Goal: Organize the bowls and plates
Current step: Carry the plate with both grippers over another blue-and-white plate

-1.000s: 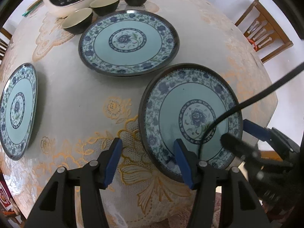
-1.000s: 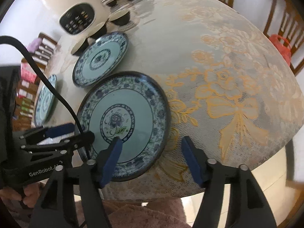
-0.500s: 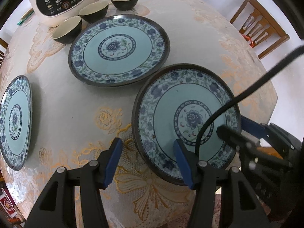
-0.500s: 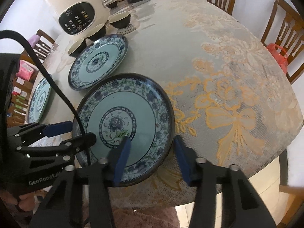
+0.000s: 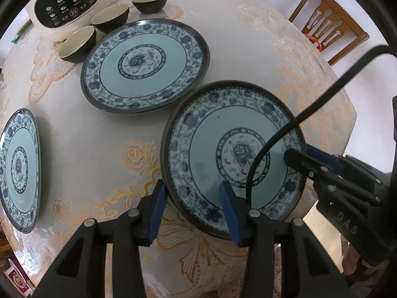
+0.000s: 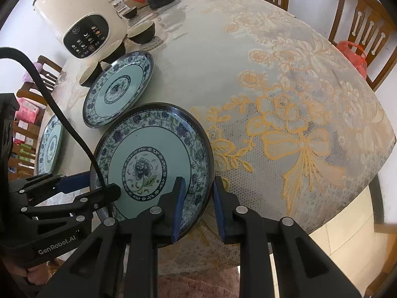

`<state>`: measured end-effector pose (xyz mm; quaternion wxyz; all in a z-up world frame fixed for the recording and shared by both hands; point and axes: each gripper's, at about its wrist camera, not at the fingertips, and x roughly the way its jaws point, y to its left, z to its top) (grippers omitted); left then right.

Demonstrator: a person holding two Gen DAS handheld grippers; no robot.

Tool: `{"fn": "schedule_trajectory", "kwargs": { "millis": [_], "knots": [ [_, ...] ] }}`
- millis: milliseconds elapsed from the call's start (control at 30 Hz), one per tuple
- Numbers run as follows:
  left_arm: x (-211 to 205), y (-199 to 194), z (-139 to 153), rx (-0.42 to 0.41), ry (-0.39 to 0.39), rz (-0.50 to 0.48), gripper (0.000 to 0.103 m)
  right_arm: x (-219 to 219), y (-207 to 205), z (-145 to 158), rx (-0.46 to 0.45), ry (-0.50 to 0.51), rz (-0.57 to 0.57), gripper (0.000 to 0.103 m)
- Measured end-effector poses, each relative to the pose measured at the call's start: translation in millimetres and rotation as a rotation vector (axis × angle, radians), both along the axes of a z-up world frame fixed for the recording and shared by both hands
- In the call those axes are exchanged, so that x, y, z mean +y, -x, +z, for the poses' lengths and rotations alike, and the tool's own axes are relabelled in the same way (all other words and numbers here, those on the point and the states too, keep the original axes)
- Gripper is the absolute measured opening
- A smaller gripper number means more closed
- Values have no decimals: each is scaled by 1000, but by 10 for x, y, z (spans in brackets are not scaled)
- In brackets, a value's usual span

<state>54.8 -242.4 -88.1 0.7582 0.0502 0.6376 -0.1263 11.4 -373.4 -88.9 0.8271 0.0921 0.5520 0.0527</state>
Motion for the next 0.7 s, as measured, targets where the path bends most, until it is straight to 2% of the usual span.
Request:
{"fn": "schedule_trajectory", "kwargs": {
  "millis": [267, 700],
  "knots": [
    [16, 37, 11, -1, 4, 1, 44, 34, 71, 18, 6, -2, -2, 24],
    [344, 137, 159, -26, 27, 53, 44, 328, 103, 167, -17, 36, 55, 24]
  ]
}}
